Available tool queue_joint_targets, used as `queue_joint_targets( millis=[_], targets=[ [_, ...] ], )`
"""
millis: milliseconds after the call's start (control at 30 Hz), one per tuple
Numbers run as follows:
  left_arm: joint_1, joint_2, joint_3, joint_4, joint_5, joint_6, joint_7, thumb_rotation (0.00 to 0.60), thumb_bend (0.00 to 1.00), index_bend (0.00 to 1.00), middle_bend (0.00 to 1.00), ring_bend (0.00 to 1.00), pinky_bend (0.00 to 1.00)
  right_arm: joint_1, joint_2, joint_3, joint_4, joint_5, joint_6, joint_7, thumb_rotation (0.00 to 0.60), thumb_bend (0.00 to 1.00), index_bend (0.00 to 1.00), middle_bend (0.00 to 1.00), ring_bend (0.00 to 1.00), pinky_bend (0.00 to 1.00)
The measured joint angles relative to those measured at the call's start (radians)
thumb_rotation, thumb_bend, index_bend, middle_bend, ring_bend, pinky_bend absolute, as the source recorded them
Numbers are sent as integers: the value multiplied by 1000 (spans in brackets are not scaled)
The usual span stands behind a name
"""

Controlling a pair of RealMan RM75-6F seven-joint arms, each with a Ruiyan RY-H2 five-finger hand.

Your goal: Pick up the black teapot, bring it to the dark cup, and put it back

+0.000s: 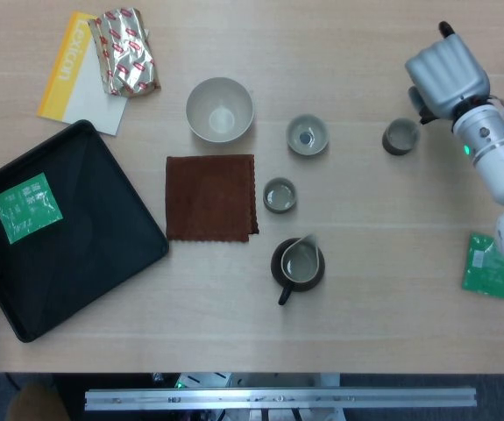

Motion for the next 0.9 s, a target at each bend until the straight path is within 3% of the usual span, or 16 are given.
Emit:
queue_joint_targets(
  millis=[900],
  targets=[
    [-12,2,-3,-18,1,-14,26,600,432,146,240,190,171,-119,-46,61,78,-153,10,319,452,457,923,881,889,177]
  ],
)
